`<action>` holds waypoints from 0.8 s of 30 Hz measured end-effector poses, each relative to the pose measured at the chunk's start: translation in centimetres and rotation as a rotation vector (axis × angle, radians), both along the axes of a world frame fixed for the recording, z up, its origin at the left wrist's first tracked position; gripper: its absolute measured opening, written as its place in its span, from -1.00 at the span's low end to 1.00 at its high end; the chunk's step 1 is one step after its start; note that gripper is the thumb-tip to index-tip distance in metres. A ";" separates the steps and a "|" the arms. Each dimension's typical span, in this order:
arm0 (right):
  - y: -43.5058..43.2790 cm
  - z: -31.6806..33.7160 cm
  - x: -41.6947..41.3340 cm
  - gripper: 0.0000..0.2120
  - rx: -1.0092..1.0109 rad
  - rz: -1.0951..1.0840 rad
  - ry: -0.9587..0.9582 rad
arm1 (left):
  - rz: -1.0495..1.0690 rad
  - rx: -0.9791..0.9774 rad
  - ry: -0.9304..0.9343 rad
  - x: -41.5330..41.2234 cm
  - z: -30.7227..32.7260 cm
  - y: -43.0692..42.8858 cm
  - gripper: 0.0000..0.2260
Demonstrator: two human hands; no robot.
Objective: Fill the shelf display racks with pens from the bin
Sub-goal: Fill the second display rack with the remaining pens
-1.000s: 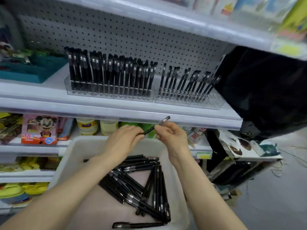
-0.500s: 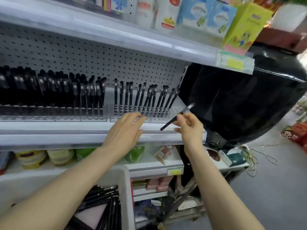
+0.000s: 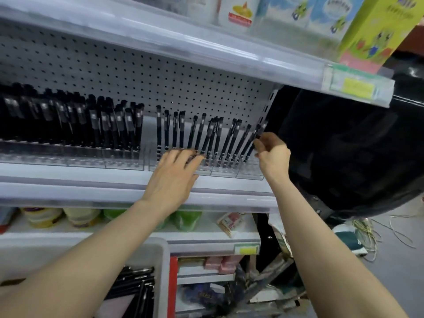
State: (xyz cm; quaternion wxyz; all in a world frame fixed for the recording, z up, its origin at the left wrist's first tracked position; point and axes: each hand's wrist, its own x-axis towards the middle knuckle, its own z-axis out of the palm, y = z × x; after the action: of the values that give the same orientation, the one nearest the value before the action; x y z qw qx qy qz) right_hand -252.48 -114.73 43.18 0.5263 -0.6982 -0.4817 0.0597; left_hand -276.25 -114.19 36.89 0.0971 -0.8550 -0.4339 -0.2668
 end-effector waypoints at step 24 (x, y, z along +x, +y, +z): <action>-6.7 -4.1 -9.0 -0.73 -0.009 -0.043 -0.211 | -0.066 -0.061 -0.172 -10.2 -1.3 -5.0 -0.67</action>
State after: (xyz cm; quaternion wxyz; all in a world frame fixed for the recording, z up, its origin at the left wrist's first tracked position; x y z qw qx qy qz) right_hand -261.49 -121.47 39.11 0.4707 -0.7129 -0.5193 -0.0234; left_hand -286.40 -119.21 35.56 0.0244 -0.8454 -0.4201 -0.3290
